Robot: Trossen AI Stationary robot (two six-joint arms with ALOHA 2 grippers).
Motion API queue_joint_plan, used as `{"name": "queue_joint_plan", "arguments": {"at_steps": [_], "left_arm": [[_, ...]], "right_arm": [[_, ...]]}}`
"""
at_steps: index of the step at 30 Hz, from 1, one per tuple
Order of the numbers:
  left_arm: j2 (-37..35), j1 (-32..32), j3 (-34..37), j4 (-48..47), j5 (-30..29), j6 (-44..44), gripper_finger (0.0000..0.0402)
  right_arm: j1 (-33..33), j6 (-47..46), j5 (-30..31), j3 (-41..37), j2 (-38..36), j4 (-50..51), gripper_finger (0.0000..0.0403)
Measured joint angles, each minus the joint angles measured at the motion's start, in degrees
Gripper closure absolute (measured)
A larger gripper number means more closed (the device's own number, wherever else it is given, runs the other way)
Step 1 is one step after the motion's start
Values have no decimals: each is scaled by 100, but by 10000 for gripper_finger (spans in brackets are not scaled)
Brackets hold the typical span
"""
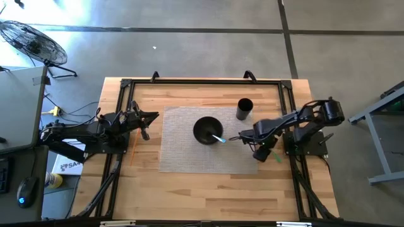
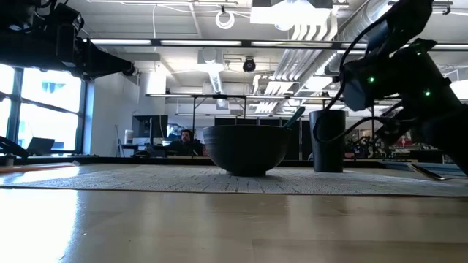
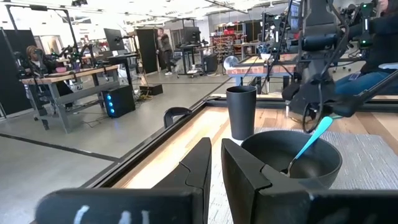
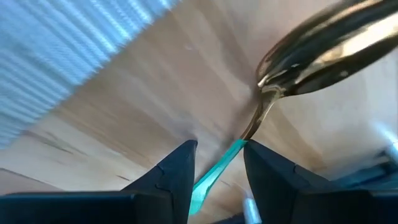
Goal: Pick & Place Utensil
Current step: Put the green spoon into the black bowl on the gray mat
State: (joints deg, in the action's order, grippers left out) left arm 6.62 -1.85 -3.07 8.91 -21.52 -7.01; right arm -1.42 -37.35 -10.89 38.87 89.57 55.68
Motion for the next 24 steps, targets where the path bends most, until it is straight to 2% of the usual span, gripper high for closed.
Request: {"name": "queue_joint_plan", "arguments": {"at_steps": [10,24], "left_arm": [[1,1,0,0,0,0,366],[1,0,0,5,2,1,366]], "right_arm": [[-454,-697,659,-53,-324,-480,270],[-705,-1298,880,-103,-324,-582,270]]}}
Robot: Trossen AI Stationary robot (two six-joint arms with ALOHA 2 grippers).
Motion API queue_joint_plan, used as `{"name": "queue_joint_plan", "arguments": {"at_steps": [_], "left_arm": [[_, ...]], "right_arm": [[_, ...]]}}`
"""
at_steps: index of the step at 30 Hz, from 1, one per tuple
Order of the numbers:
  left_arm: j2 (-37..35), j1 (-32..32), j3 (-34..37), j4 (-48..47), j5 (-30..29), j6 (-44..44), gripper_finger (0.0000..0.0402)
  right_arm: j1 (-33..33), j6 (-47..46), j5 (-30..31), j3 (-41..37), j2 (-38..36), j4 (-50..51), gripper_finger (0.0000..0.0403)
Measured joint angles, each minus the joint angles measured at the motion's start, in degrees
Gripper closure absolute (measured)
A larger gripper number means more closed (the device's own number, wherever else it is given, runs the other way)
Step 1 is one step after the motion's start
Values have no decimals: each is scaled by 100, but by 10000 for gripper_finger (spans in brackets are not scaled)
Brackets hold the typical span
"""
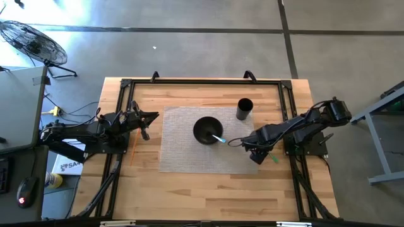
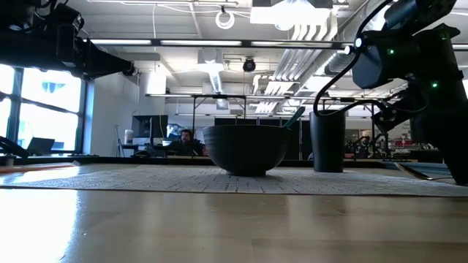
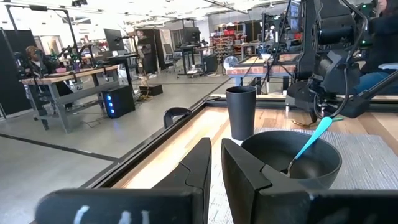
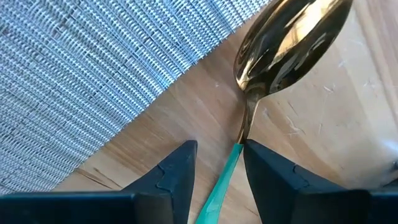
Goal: Pick & Place Utensil
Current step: Put the green spoon into the black bowl on the gray mat
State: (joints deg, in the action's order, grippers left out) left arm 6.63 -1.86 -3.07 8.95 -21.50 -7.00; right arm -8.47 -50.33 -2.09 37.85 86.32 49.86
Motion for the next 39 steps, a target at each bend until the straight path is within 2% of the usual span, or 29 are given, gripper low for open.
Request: {"name": "queue_joint_plan", "arguments": {"at_steps": [4,17,25,30,39], "left_arm": [[-1,1,0,19,0,-1,366],[0,1,0,17,0,1,366],[0,0,0,32,2,2,366],[0,0,0,32,2,2,366],[-2,1,0,35,7,4,366]], "right_arm": [[-2,-39,29,-4,2,-56,284],[-2,-180,44,-2,7,-156,392],[-29,-326,245,72,18,-23,393],[-216,-372,841,375,44,204,399],[-287,-342,721,639,35,209,393]]}}
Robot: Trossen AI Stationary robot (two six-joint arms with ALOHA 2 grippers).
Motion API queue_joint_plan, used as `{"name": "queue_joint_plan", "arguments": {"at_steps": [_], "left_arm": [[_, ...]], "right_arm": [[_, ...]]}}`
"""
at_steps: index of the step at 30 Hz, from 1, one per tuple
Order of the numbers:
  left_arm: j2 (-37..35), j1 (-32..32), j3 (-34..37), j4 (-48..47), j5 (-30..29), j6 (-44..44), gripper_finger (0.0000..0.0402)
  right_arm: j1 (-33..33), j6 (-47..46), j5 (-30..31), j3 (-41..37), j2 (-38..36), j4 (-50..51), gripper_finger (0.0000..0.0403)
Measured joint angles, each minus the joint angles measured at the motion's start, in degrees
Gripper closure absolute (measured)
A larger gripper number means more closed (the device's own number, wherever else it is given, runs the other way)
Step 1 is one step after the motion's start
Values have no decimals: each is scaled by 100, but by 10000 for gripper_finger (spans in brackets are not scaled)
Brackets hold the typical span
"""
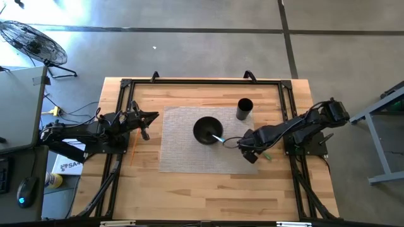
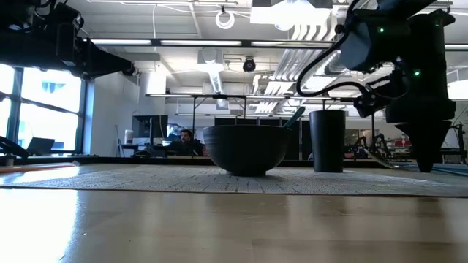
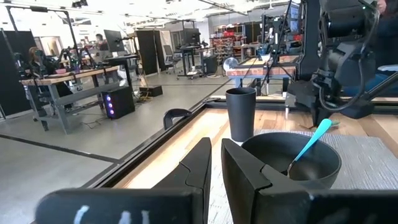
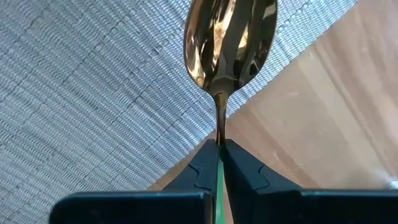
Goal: Pick & Place Utensil
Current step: Put the green spoon into the black bowl on the gray mat
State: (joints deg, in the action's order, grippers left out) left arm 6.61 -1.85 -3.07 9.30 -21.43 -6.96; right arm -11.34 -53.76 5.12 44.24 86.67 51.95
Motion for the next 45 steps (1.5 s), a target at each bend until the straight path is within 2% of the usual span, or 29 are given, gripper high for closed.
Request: {"name": "queue_joint_plan", "arguments": {"at_steps": [4,8,13,17,25,35,40,45], "left_arm": [[1,0,0,0,0,0,366],[2,0,0,0,0,0,366],[0,0,0,0,0,0,366],[1,0,0,0,-2,0,366],[0,0,0,2,-2,0,366],[2,0,0,-2,-4,0,366],[2,0,0,-48,-7,0,366],[2,0,0,-47,-22,-2,366]], "right_arm": [[-6,98,-75,232,-2,73,398],[-54,123,-89,784,-4,581,400],[-198,156,332,1837,-11,1340,400],[-198,446,737,2579,20,1451,401],[274,1731,973,4033,934,1800,402],[1075,3878,495,5896,2701,2019,402],[1395,4353,42,6245,3273,2152,402],[1549,4502,-223,6263,3438,2145,400]]}}
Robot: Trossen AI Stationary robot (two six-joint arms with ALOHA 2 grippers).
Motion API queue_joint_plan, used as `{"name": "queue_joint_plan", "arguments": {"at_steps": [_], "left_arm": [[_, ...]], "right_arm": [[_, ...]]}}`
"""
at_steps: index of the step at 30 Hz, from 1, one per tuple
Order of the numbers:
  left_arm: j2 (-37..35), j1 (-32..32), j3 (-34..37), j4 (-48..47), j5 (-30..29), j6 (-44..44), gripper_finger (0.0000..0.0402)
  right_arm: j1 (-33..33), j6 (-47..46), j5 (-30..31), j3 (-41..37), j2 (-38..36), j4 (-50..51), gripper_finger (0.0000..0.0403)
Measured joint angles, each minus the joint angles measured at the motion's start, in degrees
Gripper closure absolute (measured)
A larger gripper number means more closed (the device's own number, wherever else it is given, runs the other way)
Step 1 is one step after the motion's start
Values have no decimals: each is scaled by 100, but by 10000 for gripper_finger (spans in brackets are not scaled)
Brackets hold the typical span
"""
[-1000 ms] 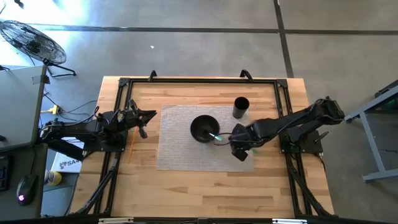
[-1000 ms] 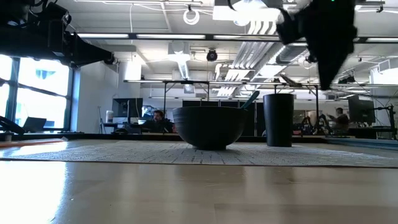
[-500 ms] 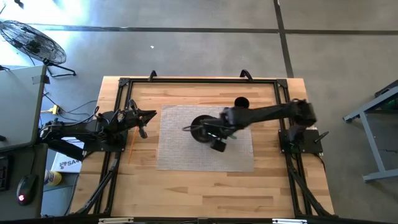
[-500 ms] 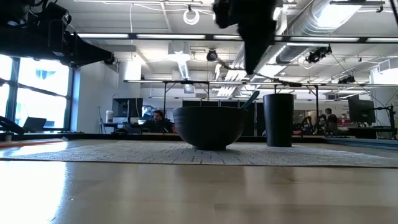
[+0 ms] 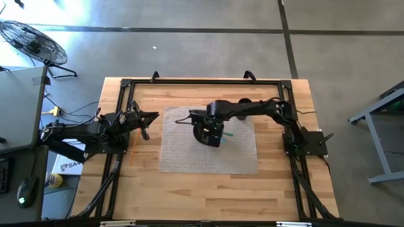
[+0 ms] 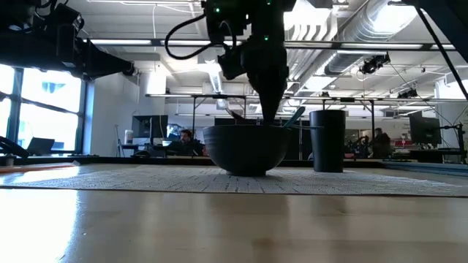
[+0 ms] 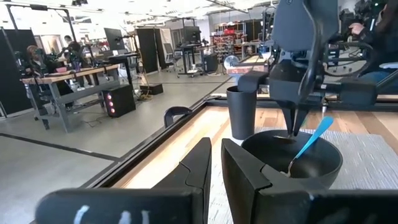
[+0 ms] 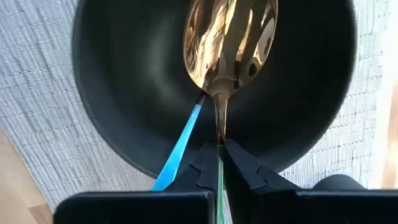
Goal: Pick & Place Utensil
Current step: Put the green spoon into the black bowl on the gray mat, then put the orange straw into the black cup on the gray mat
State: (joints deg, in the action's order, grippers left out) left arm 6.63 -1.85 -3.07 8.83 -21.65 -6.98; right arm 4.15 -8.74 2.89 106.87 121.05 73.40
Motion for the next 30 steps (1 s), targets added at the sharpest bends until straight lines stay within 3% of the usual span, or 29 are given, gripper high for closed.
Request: {"name": "queue_joint_plan", "arguments": {"at_steps": [14,30], "left_arm": [[0,0,0,3,-57,-2,366],[0,0,0,5,-55,-9,366]], "right_arm": [[47,-19,-238,-198,24,-790,391],[47,-19,-170,-251,24,-873,350]]}}
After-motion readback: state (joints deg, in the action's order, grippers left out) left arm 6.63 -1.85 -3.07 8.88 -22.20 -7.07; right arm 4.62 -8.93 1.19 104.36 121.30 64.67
